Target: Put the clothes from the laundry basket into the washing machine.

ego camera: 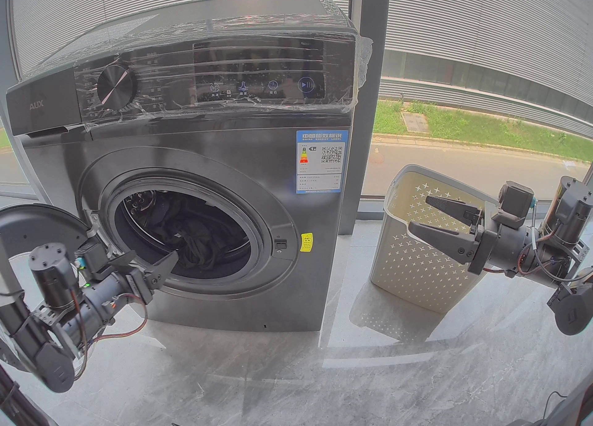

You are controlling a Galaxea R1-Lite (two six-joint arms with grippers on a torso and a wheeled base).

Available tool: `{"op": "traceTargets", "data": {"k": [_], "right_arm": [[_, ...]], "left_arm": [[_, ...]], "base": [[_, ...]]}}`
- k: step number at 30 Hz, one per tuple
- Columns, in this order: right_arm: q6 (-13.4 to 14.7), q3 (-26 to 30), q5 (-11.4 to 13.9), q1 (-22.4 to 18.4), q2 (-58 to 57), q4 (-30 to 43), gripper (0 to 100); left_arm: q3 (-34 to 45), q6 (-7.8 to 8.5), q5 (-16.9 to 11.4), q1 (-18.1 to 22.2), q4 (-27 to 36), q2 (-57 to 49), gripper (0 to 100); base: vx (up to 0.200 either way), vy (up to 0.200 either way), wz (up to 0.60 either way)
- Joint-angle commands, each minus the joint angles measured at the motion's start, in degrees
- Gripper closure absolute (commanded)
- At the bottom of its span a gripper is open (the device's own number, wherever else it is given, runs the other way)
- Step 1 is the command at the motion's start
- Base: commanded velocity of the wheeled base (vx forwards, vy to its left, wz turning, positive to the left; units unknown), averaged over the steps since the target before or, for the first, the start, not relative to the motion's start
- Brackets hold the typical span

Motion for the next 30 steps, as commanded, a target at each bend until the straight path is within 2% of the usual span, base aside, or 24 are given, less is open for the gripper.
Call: {"op": "traceTargets", "data": {"k": [1, 9, 12, 13, 18, 20, 22, 23, 30], "right_arm": [[0.0, 0.2, 0.1, 0.3, -1.6, 0.0, 0], [-0.1, 2.1, 0.3, 0.8, -4.0, 0.0, 0], [-0.1, 2.8, 0.4, 1.1, -4.3, 0.0, 0], [-0.4, 3.2, 0.4, 2.0, -4.3, 0.0, 0], [-1.1, 3.2, 0.3, 2.3, -4.3, 0.0, 0], [-1.1, 3.4, 0.3, 2.3, -4.4, 0.0, 0], [-1.1, 3.4, 0.2, 2.3, -4.4, 0.0, 0], [-1.1, 3.3, 0.2, 2.3, -4.4, 0.0, 0], [-1.1, 3.3, 0.2, 1.7, -4.6, 0.0, 0]], "left_arm": [[8.6, 0.32, -1.1, -0.3, 1.6, -18.7, 0], [8.6, 0.58, -1.3, -0.1, 2.5, -28.6, 0], [8.6, 1.2, -1.5, -0.1, 3.4, -31.2, 0], [8.6, 2.43, -2.3, 0.5, 4.7, -32.7, 0], [8.6, 2.78, -3.3, 3.0, 7.2, -34.7, 0], [8.6, 2.78, -3.6, 3.0, 13.1, -36.1, 0], [8.6, 2.78, -3.8, 3.0, 14.9, -36.4, 0], [8.6, 2.96, -4.3, 2.9, 19.2, -37.1, 0], [8.6, 2.96, -4.6, 2.8, 23.3, -39.4, 0]], "base": [[0.0, 0.0, 0.0], [0.0, 0.0, 0.0], [0.0, 0.0, 0.0], [0.0, 0.0, 0.0], [0.0, 0.0, 0.0], [0.0, 0.0, 0.0], [0.0, 0.0, 0.0], [0.0, 0.0, 0.0], [0.0, 0.0, 0.0]]}}
